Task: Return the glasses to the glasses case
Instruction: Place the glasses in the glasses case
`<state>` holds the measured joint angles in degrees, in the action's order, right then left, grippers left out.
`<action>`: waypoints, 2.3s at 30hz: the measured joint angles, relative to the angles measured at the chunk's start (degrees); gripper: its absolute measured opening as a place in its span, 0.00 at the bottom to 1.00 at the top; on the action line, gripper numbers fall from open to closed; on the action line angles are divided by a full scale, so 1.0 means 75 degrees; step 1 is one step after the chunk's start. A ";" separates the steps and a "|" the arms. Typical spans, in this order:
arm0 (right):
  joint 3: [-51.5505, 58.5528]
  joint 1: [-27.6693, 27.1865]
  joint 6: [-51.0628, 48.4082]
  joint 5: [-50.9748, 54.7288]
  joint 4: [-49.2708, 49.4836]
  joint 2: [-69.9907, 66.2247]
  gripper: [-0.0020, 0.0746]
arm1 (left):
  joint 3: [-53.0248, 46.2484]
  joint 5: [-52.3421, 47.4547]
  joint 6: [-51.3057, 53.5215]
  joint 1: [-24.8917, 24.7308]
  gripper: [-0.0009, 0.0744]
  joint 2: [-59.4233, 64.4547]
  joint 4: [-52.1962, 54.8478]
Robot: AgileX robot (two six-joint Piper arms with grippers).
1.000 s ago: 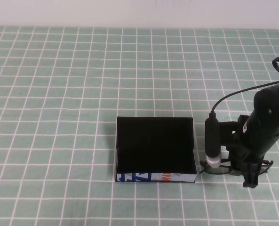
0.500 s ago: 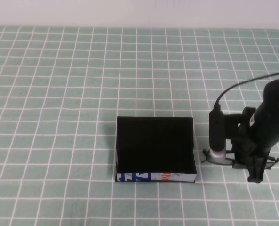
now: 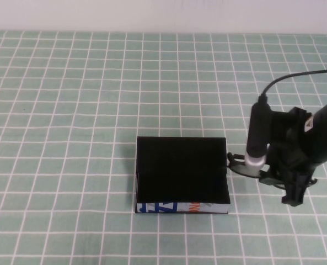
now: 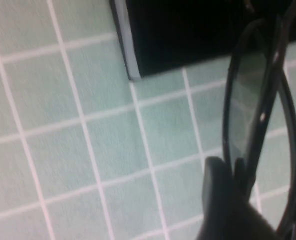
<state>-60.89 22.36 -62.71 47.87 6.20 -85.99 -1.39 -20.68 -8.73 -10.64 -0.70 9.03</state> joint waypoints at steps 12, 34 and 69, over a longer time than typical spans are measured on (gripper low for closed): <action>-0.1908 0.1503 0.0633 0.0985 0.0205 -0.0739 0.36 | 0.0000 0.0000 0.0000 0.0000 0.01 0.0000 0.0000; -0.3263 0.1891 0.0799 0.1517 0.0348 -0.2909 0.36 | 0.0000 0.0000 0.0000 0.0000 0.01 0.0000 0.0000; -0.3309 0.1927 0.0428 0.1263 0.0235 -0.3308 0.56 | 0.0000 0.0000 0.0000 0.0000 0.01 0.0000 -0.0005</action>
<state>-85.70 36.81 -59.50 57.34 7.96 -110.80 -1.39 -20.68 -8.73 -10.64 -0.70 8.99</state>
